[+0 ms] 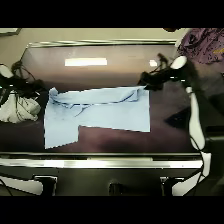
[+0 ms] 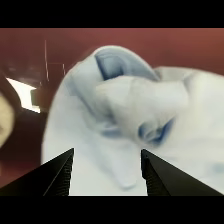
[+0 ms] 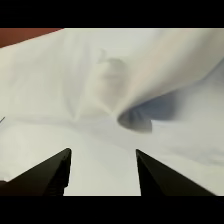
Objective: Fold the clothes and pants, and hang the long-sleeved shirts on hangers.
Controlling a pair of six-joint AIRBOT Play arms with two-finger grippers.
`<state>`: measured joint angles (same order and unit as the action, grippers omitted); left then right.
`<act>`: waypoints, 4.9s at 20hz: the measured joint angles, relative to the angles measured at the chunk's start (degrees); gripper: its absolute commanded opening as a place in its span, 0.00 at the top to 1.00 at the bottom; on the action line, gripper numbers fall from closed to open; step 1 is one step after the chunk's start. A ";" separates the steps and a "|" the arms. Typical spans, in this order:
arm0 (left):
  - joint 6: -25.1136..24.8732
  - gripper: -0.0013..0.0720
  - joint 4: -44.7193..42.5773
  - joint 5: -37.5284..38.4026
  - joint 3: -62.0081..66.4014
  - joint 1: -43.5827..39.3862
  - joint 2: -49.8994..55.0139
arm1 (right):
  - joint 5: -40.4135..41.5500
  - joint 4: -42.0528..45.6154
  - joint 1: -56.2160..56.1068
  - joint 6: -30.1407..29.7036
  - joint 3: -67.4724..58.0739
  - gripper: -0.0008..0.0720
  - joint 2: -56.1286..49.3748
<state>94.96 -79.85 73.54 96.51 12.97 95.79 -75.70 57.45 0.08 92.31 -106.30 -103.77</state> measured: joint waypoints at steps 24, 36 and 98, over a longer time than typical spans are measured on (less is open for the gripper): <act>-8.00 0.32 7.82 1.60 -12.11 11.87 -9.18 | 4.76 -16.02 17.44 -32.17 59.45 0.31 16.33; -8.09 0.28 7.96 1.18 -12.50 12.96 -9.01 | 8.55 -16.35 10.78 -30.73 60.00 0.94 14.67; 8.35 0.96 -10.29 0.22 14.29 -3.39 -48.46 | -0.98 21.57 10.36 -2.86 -13.07 0.94 49.90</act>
<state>103.31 -90.15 73.76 110.80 9.58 47.33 -76.69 79.02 10.44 89.45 -119.37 -53.87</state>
